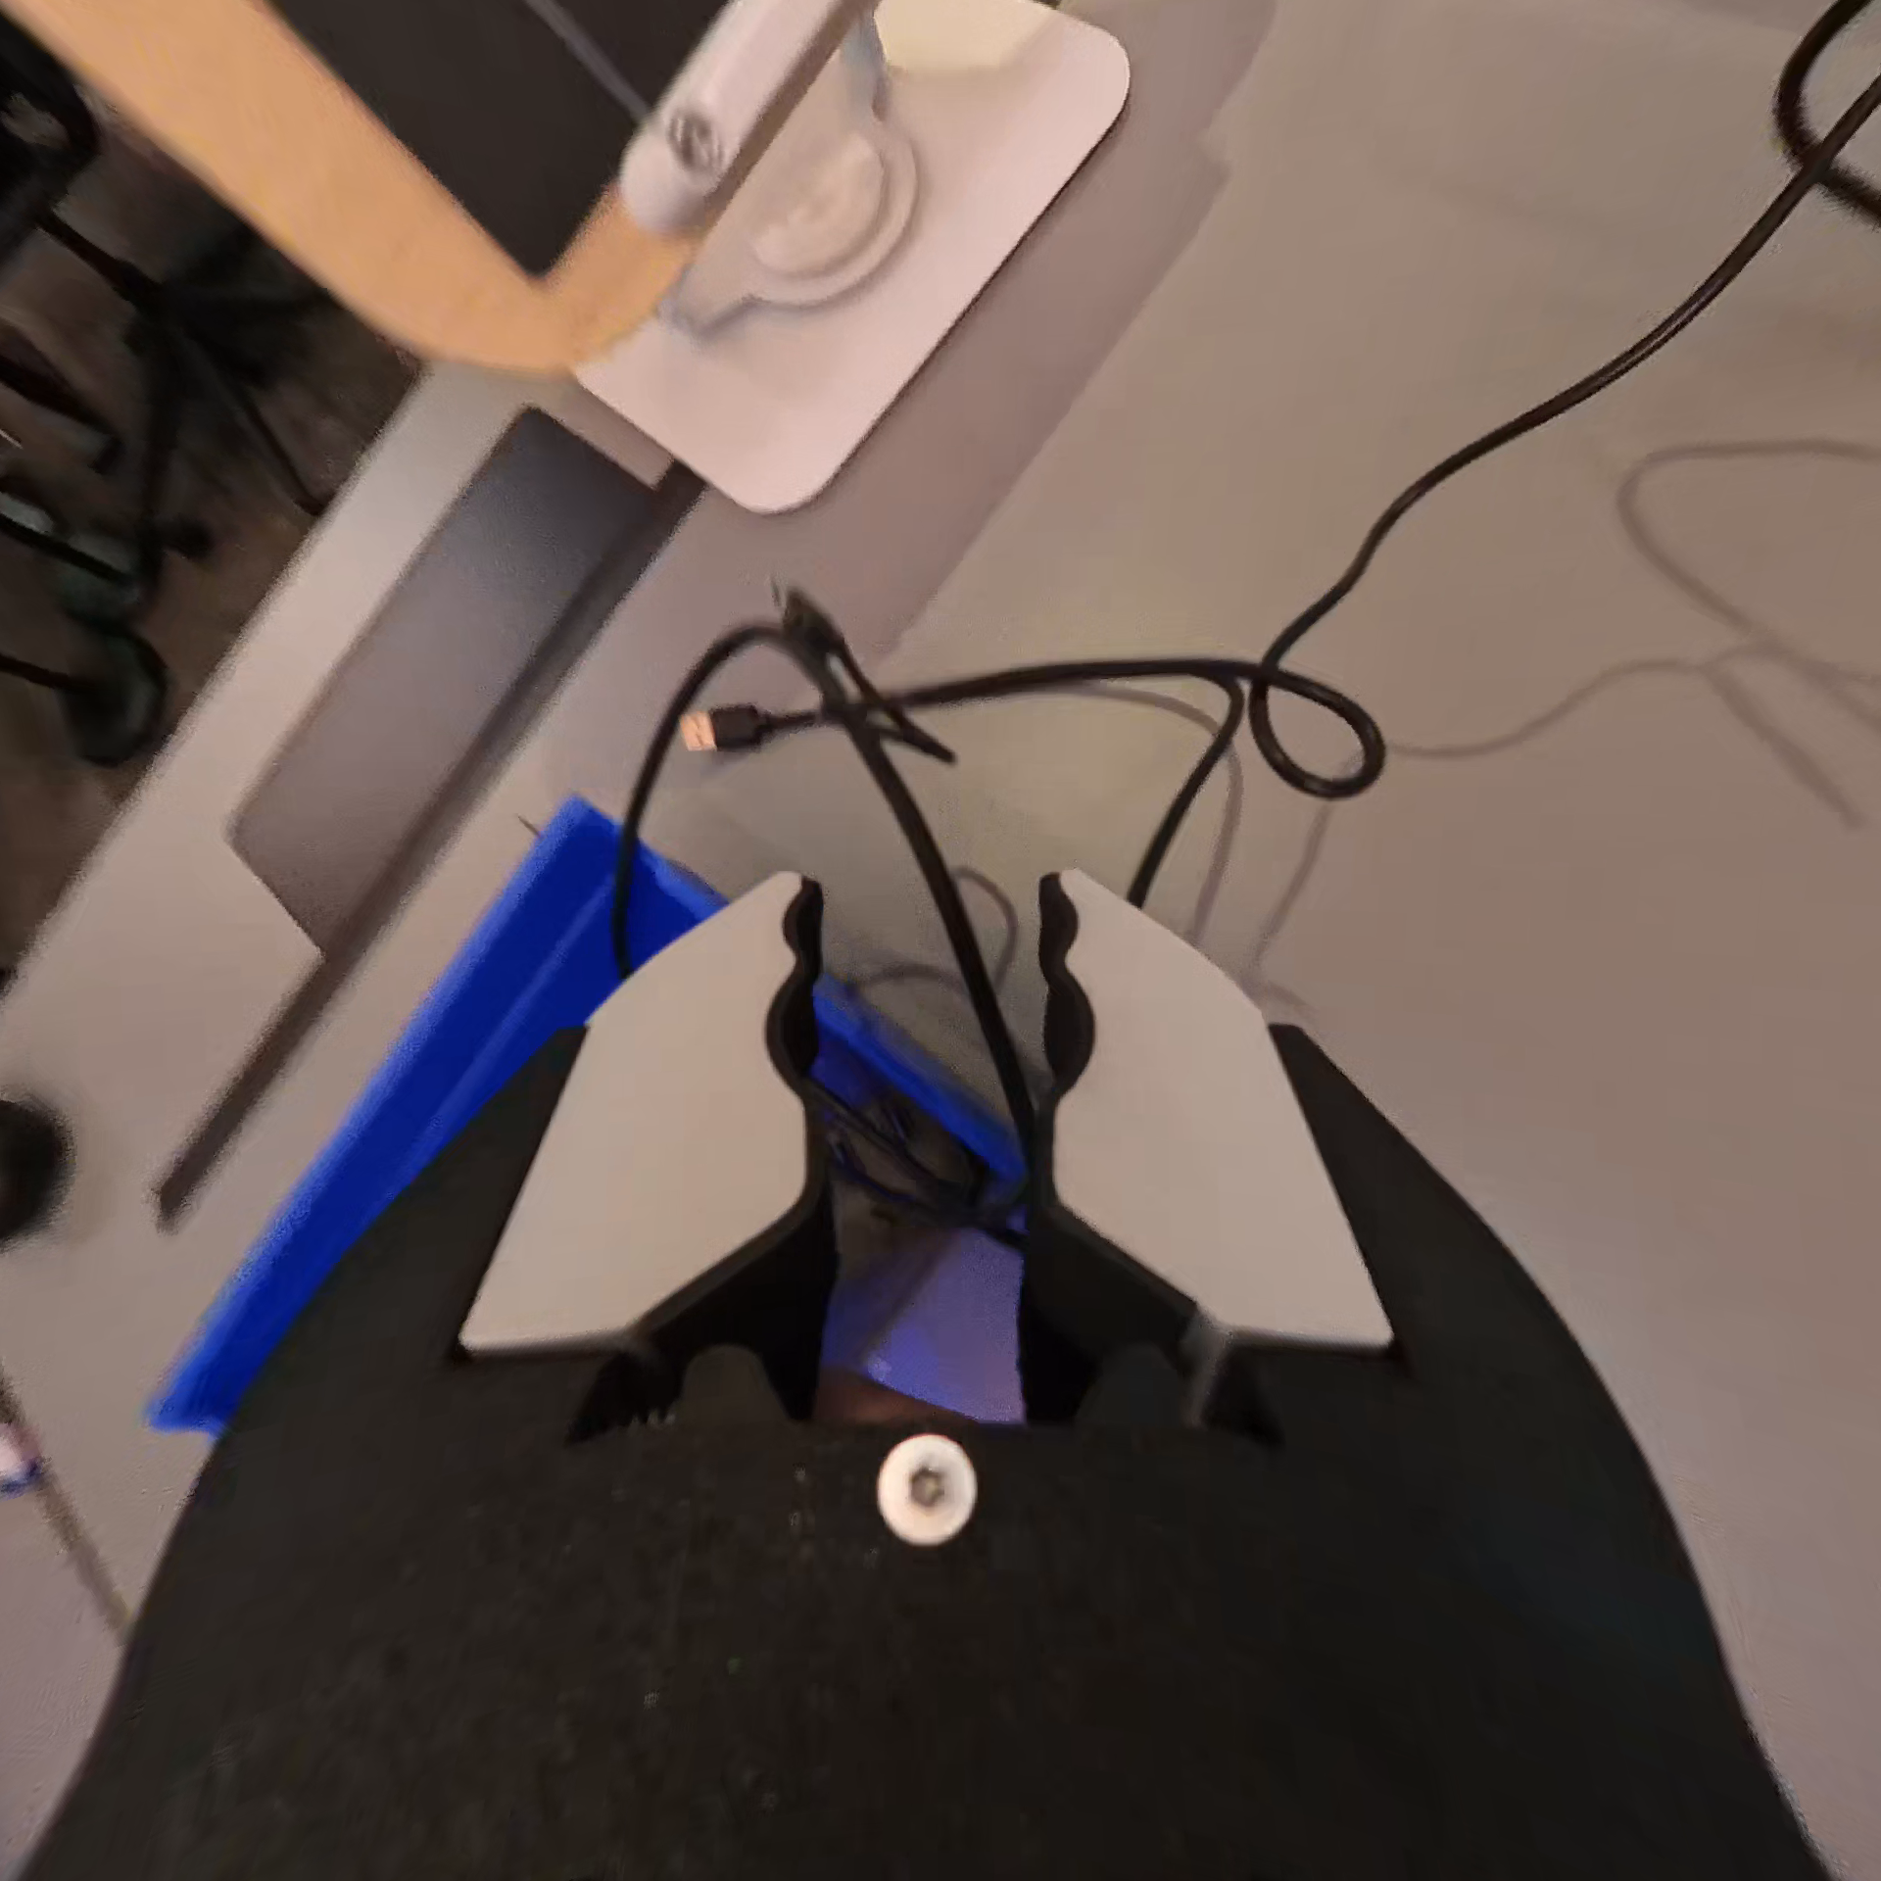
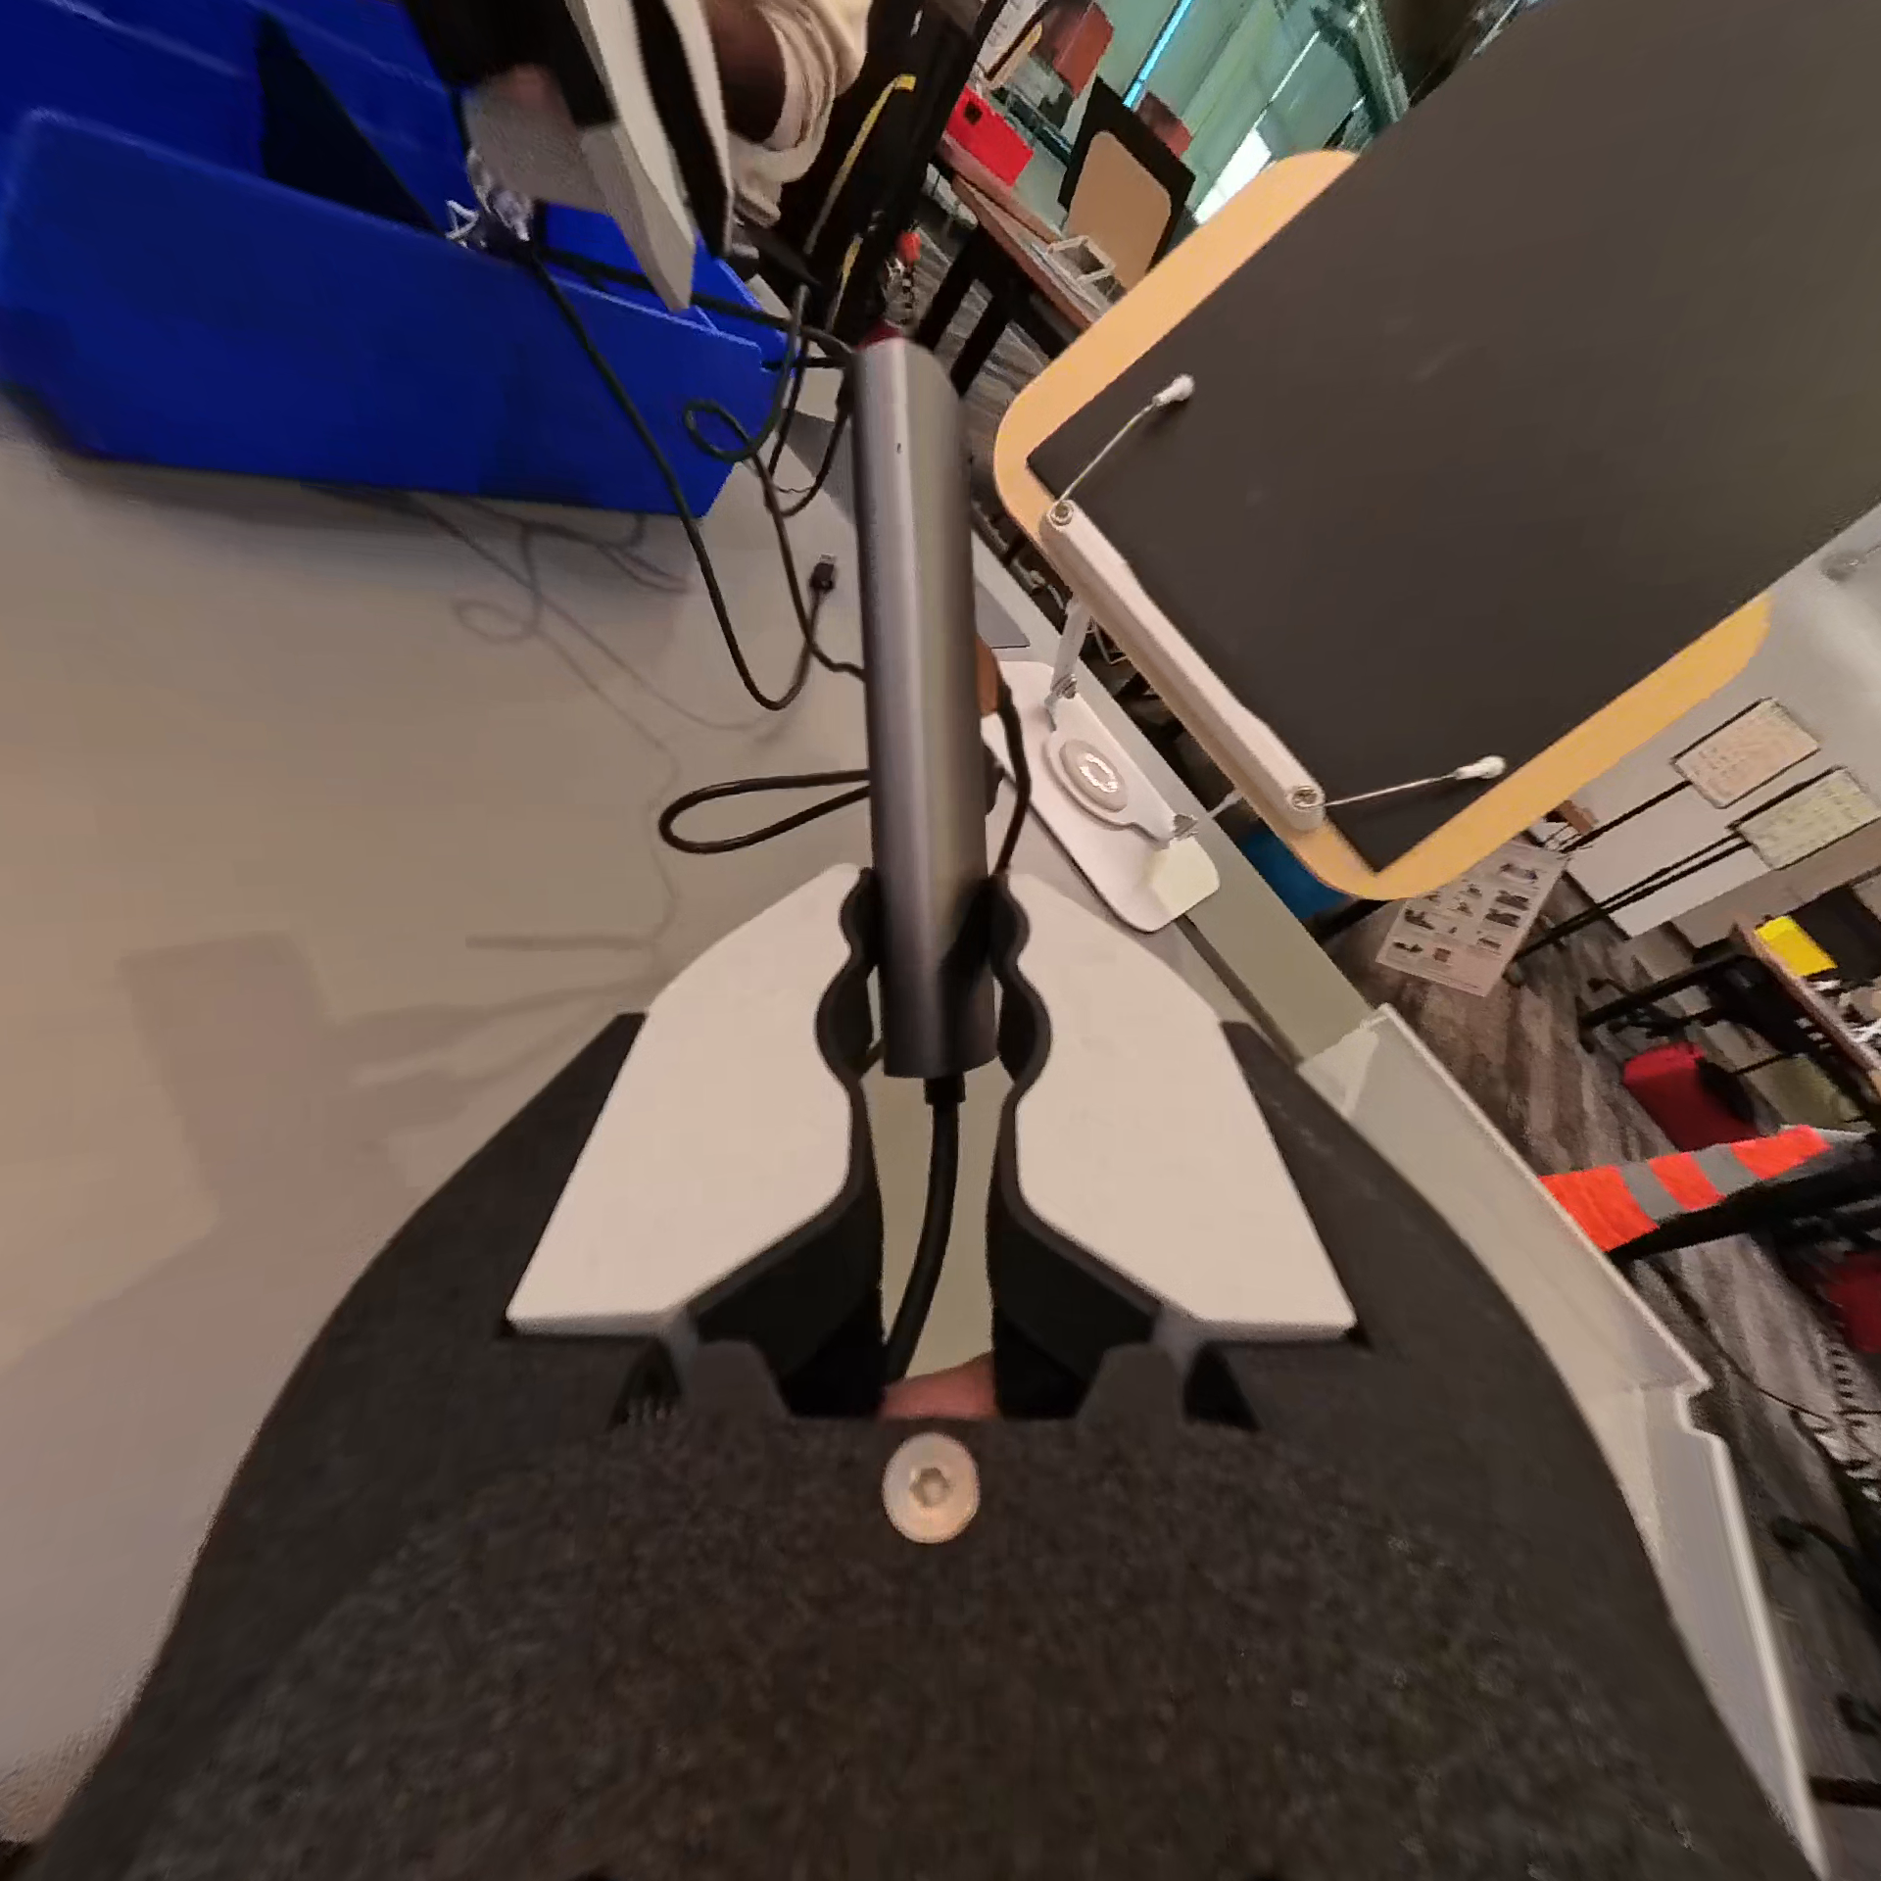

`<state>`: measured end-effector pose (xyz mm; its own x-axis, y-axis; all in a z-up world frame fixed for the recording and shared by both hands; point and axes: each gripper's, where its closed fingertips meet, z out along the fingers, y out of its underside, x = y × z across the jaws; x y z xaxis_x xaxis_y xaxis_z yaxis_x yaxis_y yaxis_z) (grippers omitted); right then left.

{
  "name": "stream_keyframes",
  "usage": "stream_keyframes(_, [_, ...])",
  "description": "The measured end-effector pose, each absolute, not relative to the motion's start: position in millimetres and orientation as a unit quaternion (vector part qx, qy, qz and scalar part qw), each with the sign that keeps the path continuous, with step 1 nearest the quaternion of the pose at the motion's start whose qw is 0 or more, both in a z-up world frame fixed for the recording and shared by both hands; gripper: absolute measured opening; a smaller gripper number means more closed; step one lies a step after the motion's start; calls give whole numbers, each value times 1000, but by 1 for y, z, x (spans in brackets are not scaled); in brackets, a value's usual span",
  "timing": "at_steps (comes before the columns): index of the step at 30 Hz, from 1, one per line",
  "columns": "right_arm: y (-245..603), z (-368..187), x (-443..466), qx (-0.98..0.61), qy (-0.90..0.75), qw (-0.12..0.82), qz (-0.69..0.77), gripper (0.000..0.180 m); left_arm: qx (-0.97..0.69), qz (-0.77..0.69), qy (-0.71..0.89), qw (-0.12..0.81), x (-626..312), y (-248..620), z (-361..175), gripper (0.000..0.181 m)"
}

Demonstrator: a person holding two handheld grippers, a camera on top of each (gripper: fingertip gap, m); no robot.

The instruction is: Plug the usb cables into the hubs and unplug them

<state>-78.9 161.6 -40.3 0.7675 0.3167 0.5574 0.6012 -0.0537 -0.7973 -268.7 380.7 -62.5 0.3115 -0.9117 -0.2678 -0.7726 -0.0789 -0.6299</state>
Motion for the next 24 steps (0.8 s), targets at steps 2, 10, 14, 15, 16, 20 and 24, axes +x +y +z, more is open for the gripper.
stream_keyframes(2, [159, -33, -74, -709, -317, 616, -130, 20, -697, -63, 605, 380, -251, 385, -54, 41])
stream_keyframes(10, [155, -20, -62, -712, -290, 633, -97, 19, -655, 34, 656, 373, -237, 409, -47, 3])
stream_keyframes(14, [156, -22, -58, -714, -288, 630, -106, 19, -640, 47, 607, 469, -244, 413, 9, 3])
stream_keyframes(15, [156, -22, -58, -715, -284, 630, -104, 19, -623, 63, 596, 503, -246, 412, 29, 3])
stream_keyframes(16, [157, -22, -59, -717, -281, 631, -98, 19, -597, 84, 593, 534, -247, 407, 49, 3])
stream_keyframes(20, [158, -24, -66, -722, -274, 631, -76, 19, -424, 338, 629, 557, -257, 389, 99, 2])
stream_keyframes(24, [159, -28, -72, -725, -261, 634, -61, 19, -426, 254, 673, 549, -222, 347, 84, 2])
